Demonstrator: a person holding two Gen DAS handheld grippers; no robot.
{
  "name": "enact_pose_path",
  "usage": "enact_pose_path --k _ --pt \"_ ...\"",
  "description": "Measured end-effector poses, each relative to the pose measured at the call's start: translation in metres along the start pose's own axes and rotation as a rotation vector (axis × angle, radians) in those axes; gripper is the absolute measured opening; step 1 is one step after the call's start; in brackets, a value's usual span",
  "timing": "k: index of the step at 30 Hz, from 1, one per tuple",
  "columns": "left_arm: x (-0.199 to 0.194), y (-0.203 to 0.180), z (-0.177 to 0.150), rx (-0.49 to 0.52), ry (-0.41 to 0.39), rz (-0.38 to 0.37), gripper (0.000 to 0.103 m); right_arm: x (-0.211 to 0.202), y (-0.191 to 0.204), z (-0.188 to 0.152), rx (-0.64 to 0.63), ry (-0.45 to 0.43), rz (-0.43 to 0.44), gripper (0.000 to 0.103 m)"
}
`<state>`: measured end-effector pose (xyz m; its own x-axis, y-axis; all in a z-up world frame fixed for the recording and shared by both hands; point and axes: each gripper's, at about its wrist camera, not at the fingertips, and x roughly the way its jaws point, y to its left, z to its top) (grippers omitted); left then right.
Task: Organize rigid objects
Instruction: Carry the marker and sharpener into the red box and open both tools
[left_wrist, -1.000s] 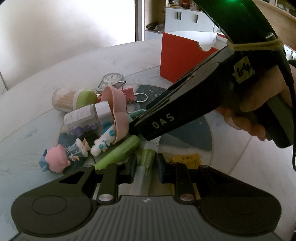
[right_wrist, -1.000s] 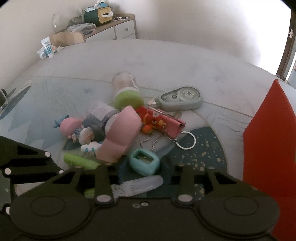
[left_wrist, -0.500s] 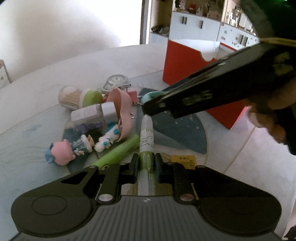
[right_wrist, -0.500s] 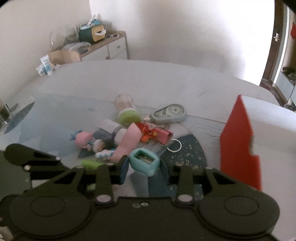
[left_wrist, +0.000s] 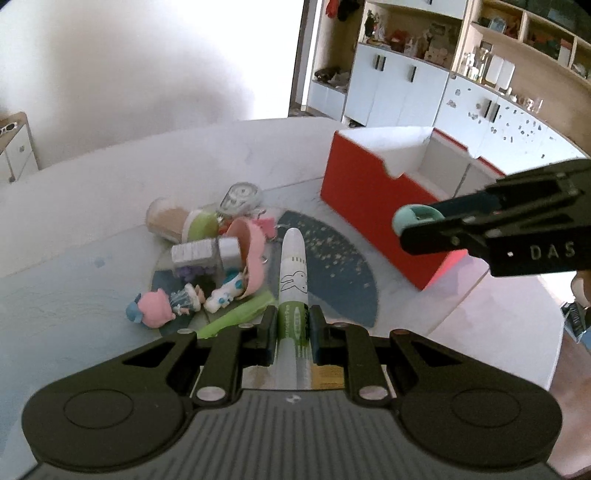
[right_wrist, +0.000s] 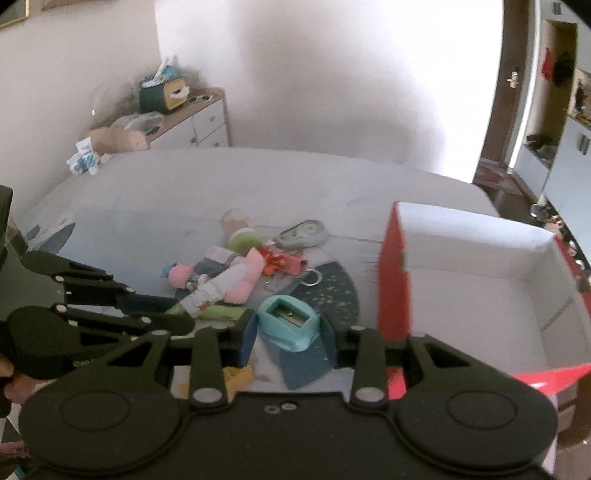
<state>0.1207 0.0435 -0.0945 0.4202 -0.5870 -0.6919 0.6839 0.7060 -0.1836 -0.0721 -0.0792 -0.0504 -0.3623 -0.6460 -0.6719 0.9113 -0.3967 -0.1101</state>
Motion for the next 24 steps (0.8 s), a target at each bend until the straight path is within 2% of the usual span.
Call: enact_pose_path --k 5,10,18,24 --pt "-0.016 -0.018 0.02 0.011 -0.016 -0.029 0.017 -0.019 -0.017 0.0 0.009 -0.025 -0.032 0.036" --pt "-0.02 -0.047 0.043 0.039 -0.027 -0.07 0.017 -0.03 -0.051 -0.004 0.02 -0.042 -0.049 0.036" --pt "0.007 -0.106 0.077 0.032 -0.03 -0.098 0.017 -0.034 -0.118 -0.006 0.015 -0.044 -0.054 0.036" --pt "0.04 -0.146 0.105 0.031 -0.02 -0.084 0.017 -0.024 -0.162 -0.008 -0.005 -0.018 -0.052 0.036"
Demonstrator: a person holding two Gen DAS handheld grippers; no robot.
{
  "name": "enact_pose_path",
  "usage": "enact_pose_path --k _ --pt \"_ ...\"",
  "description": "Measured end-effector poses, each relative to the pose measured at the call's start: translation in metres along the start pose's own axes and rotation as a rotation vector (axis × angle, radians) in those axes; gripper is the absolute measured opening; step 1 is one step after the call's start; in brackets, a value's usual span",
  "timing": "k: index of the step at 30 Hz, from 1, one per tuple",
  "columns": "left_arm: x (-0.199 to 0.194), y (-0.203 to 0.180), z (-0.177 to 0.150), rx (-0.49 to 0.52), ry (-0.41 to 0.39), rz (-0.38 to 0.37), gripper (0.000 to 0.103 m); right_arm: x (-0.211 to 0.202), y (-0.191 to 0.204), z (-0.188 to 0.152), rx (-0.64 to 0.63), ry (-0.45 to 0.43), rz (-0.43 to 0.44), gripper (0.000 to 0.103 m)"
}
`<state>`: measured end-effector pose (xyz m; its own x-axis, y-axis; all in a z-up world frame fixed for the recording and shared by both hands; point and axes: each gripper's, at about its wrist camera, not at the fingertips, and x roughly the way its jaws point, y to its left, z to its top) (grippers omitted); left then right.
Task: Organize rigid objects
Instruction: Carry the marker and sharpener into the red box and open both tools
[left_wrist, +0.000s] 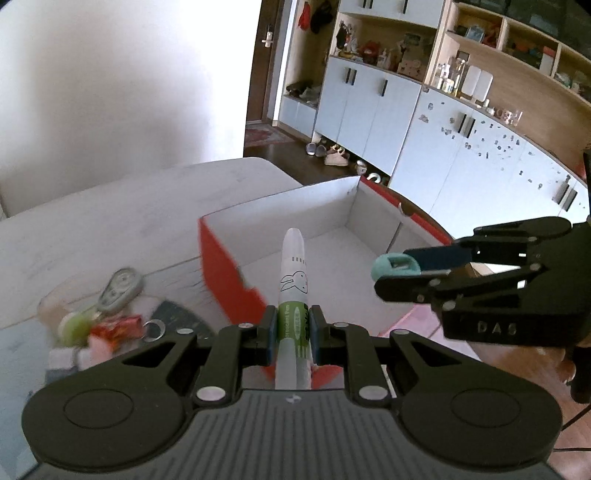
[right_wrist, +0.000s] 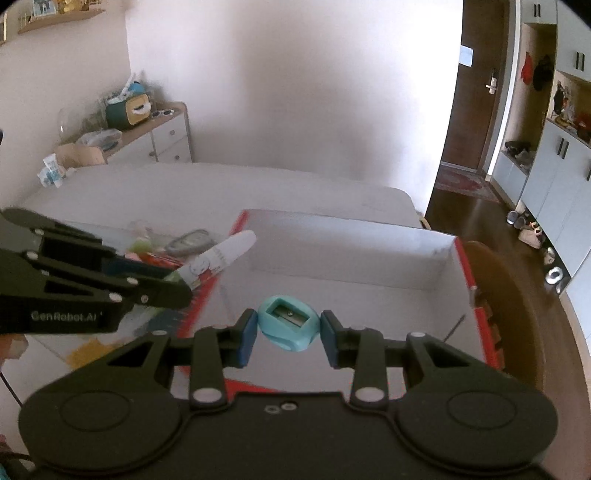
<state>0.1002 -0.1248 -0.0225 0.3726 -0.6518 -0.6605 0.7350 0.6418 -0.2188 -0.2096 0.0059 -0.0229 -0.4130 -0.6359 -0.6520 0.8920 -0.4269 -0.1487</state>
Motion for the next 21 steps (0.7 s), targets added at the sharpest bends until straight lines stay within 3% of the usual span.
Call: enact_pose_path --k 9,21 --pt "0.07 -0.035 0.037 0.011 0.087 0.009 0.017 0.037 -0.046 -0.009 -0.01 0.091 0.003 0.036" --pt "0.164 -0.055 0.055 0.032 0.264 0.059 0.017 0.087 -0.072 -0.02 -0.016 0.247 0.008 0.036"
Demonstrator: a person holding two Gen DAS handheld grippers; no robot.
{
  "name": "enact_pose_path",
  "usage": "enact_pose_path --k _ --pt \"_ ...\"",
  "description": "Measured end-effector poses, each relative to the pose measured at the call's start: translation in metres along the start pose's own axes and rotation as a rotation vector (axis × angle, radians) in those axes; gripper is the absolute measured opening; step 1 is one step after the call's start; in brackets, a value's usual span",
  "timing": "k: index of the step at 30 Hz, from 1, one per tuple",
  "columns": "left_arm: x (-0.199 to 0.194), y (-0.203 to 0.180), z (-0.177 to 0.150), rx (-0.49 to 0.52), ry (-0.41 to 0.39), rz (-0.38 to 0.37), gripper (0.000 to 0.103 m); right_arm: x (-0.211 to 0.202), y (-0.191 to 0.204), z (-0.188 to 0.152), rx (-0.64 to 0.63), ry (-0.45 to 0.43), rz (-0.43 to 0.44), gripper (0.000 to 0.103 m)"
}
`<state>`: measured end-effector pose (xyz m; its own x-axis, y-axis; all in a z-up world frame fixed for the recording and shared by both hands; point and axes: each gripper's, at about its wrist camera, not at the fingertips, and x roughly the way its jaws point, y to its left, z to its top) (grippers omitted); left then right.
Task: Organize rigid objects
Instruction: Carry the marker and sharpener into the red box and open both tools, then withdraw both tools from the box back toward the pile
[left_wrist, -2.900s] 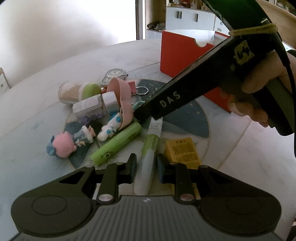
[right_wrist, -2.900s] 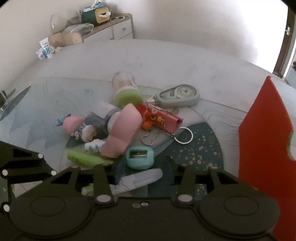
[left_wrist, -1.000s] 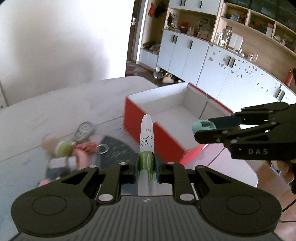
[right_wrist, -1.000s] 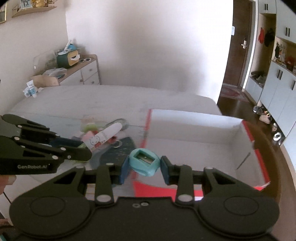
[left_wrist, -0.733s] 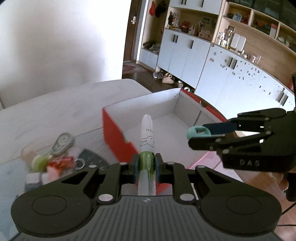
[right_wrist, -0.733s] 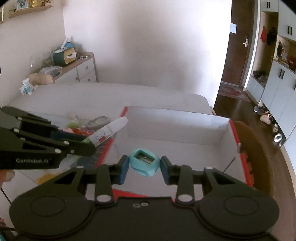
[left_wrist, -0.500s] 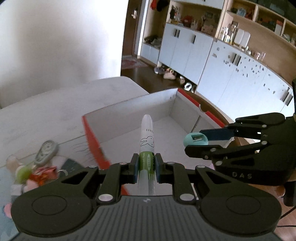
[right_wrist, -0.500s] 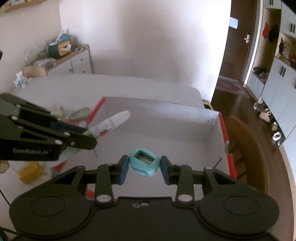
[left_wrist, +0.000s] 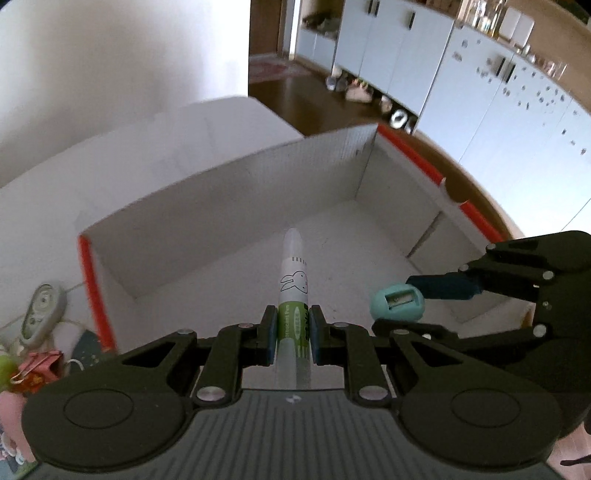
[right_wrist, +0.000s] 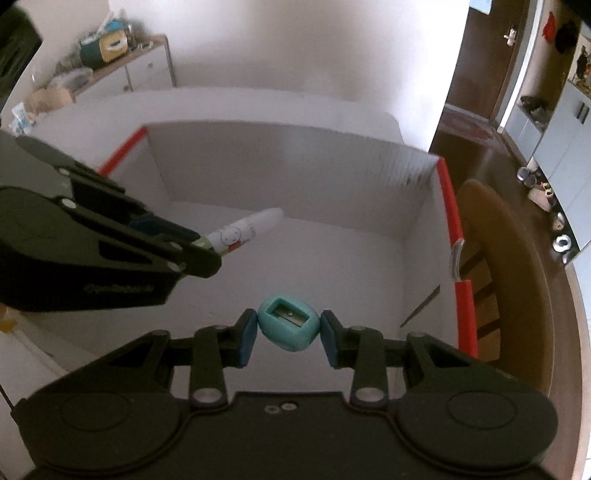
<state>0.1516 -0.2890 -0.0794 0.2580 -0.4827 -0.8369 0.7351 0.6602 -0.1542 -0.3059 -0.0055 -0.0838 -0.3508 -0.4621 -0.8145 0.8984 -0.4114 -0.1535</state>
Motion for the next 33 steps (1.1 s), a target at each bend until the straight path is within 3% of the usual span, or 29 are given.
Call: enact_pose_path --k 11,19,24,28,33 --pt "0.048 -0.013 0.014 0.061 0.139 0.032 0.017 0.021 0.011 -0.002 -0.013 0.121 0.004 0.036" --pt "0.07 -0.01 0.018 0.063 0.254 0.034 0.017 0.016 0.013 -0.007 0.019 0.152 0.031 0.036" --pt "0.069 -0.013 0.018 0.082 0.262 0.038 0.017 0.014 0.004 -0.006 0.024 0.164 0.047 0.041" --pt "0.064 -0.012 0.018 0.061 0.263 0.039 0.017 0.004 0.004 -0.011 0.028 0.146 0.05 0.056" --pt "0.046 -0.015 0.017 0.053 0.208 0.044 0.017 -0.009 -0.002 -0.012 0.039 0.106 0.065 0.056"
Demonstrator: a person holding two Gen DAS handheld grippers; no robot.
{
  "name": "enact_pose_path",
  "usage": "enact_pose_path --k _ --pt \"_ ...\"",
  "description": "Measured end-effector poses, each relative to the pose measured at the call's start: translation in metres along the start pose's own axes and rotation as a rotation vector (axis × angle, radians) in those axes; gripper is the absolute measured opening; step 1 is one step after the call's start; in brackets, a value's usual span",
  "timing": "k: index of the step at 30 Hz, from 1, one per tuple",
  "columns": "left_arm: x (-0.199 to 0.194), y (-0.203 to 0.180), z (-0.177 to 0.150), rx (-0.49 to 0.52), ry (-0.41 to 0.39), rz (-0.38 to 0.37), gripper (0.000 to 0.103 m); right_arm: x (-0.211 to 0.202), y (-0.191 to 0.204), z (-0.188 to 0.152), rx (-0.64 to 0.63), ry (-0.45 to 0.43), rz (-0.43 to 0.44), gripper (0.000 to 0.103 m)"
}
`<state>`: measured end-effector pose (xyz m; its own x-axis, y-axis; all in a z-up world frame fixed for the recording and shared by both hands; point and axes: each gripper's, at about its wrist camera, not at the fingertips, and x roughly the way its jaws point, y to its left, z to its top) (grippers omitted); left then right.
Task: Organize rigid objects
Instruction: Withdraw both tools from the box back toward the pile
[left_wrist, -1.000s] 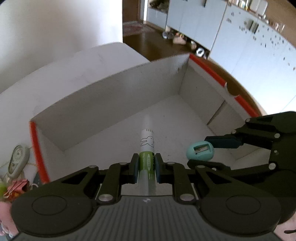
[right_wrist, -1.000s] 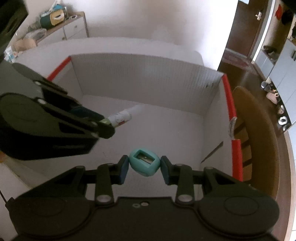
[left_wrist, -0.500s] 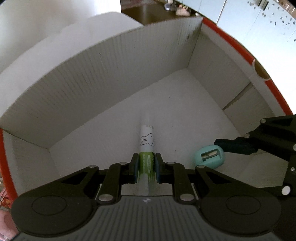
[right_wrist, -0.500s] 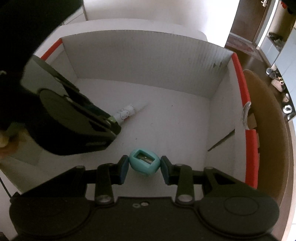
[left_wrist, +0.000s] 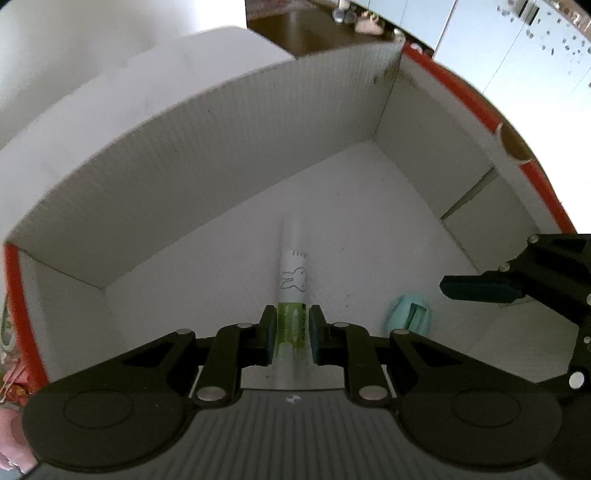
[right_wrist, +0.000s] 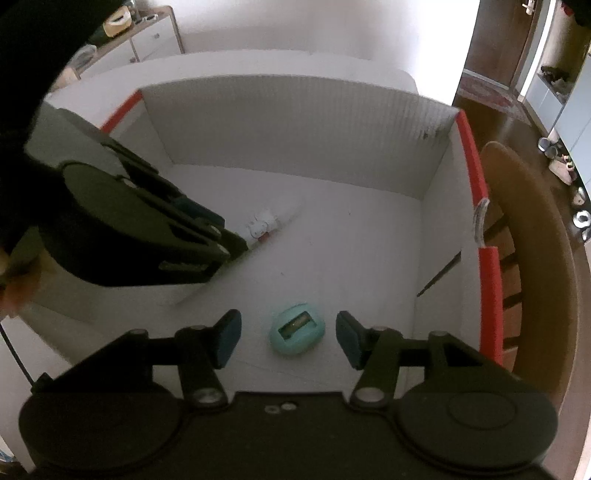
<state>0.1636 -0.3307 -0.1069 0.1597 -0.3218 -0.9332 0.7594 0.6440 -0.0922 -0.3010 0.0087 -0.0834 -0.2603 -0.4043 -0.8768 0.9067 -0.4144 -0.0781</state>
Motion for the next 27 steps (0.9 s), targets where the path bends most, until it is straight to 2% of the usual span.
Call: enact_pose_path --k 3,6,12,16,27 --pt "-0.016 0.001 -0.007 -0.012 -0.044 -0.005 0.017 -0.012 0.001 -0.001 0.003 -0.03 0.008 0.059" --pt "-0.034 0.003 -0.015 -0.029 -0.093 -0.018 0.017 -0.023 -0.003 0.0 0.014 -0.068 0.016 0.069" --pt "-0.072 0.003 -0.031 -0.057 -0.182 -0.028 0.017 -0.05 -0.001 -0.003 0.033 -0.131 0.037 0.07" --pt "-0.097 0.009 -0.047 -0.067 -0.239 -0.04 0.017 -0.065 0.001 -0.006 0.045 -0.174 0.061 0.076" --pt "-0.134 0.018 -0.096 -0.138 -0.364 -0.059 0.017 -0.097 0.025 -0.018 0.046 -0.291 0.116 0.083"
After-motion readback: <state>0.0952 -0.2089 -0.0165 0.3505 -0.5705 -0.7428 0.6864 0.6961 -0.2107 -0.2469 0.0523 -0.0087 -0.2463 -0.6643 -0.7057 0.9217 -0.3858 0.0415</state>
